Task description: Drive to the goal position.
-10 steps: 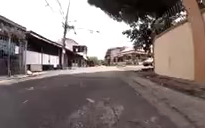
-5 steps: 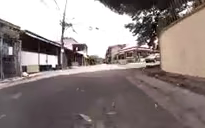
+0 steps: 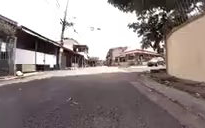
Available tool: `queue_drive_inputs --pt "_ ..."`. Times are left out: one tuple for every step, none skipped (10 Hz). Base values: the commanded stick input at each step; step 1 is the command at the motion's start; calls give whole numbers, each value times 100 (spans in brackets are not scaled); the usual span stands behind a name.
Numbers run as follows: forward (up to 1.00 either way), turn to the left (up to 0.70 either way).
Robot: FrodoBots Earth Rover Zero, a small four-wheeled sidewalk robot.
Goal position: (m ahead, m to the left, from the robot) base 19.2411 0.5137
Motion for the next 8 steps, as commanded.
queue_drive_inputs --pt "100 0" --pt "100 0" --pt "100 0" --pt "100 -18" --pt "100 -40" --pt "100 -40" --pt "100 -5" --pt "100 0"
